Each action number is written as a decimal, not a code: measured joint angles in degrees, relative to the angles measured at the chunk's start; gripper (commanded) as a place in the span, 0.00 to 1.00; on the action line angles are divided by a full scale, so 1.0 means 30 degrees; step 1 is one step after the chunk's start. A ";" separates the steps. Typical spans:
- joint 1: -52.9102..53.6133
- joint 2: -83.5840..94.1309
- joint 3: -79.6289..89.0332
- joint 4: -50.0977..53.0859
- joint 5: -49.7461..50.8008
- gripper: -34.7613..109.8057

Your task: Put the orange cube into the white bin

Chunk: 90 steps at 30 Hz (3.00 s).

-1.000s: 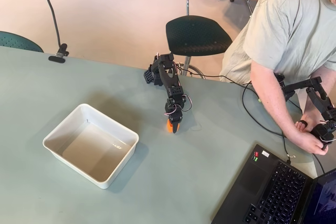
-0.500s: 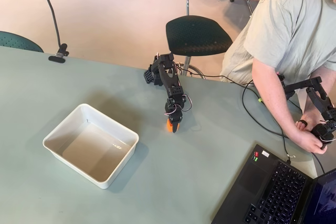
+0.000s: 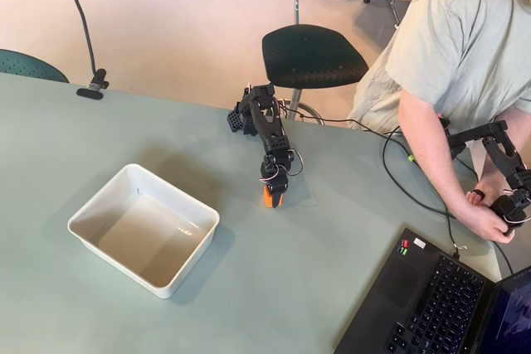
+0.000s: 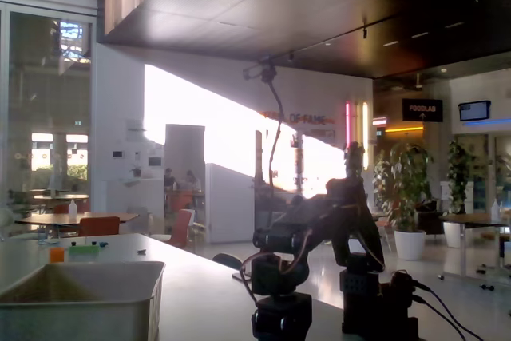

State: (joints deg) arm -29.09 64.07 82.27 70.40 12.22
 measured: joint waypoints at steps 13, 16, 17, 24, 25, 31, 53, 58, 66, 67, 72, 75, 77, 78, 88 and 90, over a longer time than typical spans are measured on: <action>0.2871 0.3398 -0.4570 0.0029 0.0000 0.44; 0.4424 0.5273 -0.6240 0.0029 0.0000 0.44; 0.5068 0.5801 -0.6943 0.0000 0.0000 0.44; 0.9902 0.5391 -1.2451 -0.1230 -0.0732 0.44; 1.0693 0.4775 -1.2920 -0.1670 -0.0967 0.44; 1.3770 0.0791 -1.4004 -0.5332 -0.1934 0.44; 1.5381 -0.3574 -1.4092 -0.6035 -0.2021 0.70; 1.5322 -0.1143 -1.4092 -0.2285 -0.1963 0.70; 1.3330 0.8789 -1.4150 0.2607 -0.1963 0.70; 1.3008 0.9668 -1.4150 0.3457 -0.1904 0.70; 1.1250 1.1250 -1.3770 0.8643 -0.1787 0.70; 1.0693 1.2041 -1.1016 0.9082 -0.1611 0.70; 1.0459 1.3125 -0.8232 0.9082 -0.1582 0.70; 1.0166 1.3770 -0.6680 0.9082 -0.1611 0.70; 1.0840 2.7686 1.1016 0.3105 -0.1611 0.70; 1.0635 3.1582 1.4912 0.1055 -0.1611 0.70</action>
State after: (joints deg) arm 2.81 158.82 127.00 73.56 7.38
